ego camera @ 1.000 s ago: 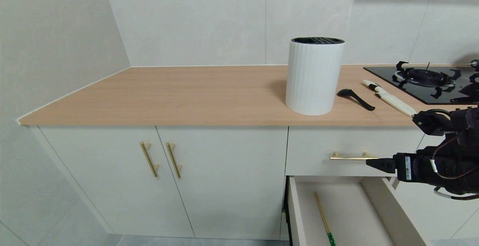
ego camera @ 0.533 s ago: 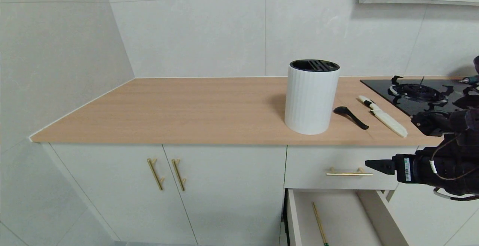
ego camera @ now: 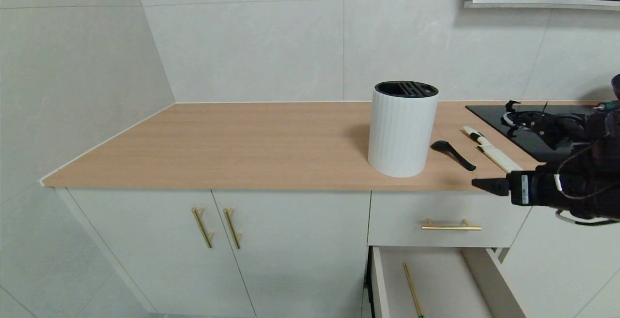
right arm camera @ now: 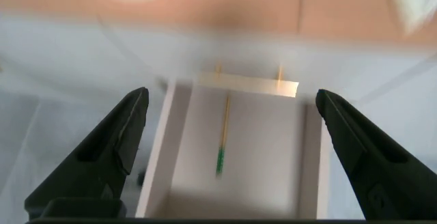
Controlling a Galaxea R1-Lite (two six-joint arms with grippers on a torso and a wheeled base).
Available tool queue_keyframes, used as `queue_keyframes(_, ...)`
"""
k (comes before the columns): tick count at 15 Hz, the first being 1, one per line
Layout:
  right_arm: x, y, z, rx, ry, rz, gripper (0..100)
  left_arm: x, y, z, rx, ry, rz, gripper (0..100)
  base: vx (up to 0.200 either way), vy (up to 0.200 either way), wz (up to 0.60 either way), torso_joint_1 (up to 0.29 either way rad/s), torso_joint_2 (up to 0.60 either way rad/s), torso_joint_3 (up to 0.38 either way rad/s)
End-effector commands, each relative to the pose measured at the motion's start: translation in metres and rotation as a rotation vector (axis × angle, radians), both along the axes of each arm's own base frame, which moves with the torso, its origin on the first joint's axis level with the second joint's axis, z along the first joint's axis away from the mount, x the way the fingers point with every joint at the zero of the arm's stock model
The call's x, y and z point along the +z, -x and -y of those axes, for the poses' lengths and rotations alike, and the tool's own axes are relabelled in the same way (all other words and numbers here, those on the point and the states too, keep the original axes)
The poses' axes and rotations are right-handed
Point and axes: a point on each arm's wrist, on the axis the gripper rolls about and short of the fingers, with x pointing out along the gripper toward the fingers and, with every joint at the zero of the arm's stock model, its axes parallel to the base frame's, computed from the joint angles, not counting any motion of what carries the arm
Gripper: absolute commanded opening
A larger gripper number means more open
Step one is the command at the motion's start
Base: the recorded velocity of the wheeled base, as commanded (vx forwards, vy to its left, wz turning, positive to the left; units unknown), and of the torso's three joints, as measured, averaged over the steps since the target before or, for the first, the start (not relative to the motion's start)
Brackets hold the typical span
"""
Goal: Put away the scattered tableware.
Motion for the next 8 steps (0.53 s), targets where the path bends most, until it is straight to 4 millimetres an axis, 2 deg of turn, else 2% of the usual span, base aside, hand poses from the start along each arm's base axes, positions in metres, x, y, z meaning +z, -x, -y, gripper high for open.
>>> queue_keyframes(1, 0.001, -0.051, 0.015, 0.024, 0.016, 0.021, 100, 0.0, 0.0, 0.0, 0.0, 0.0, 0.0, 100, 0.0, 0.0, 0.0, 0.0, 0.0, 0.0)
queue_keyframes(4, -0.013, -0.111, 0.033, 0.062, 0.078, 0.037, 100, 0.0, 0.0, 0.0, 0.0, 0.0, 0.0, 100, 0.0, 0.0, 0.0, 0.0, 0.0, 0.0)
queue_keyframes(5, -0.014, -0.12, 0.035, 0.066, 0.085, 0.044, 100, 0.0, 0.0, 0.0, 0.0, 0.0, 0.0, 100, 0.0, 0.0, 0.0, 0.0, 0.0, 0.0)
queue_keyframes(6, -0.026, -0.144, 0.039, 0.092, 0.084, 0.044, 100, 0.0, 0.0, 0.0, 0.0, 0.0, 0.0, 100, 0.0, 0.0, 0.0, 0.0, 0.0, 0.0)
queue_keyframes(8, -0.044, -0.17, 0.047, 0.124, 0.091, 0.042, 100, 0.0, 0.0, 0.0, 0.0, 0.0, 0.0, 100, 0.0, 0.0, 0.0, 0.0, 0.0, 0.0)
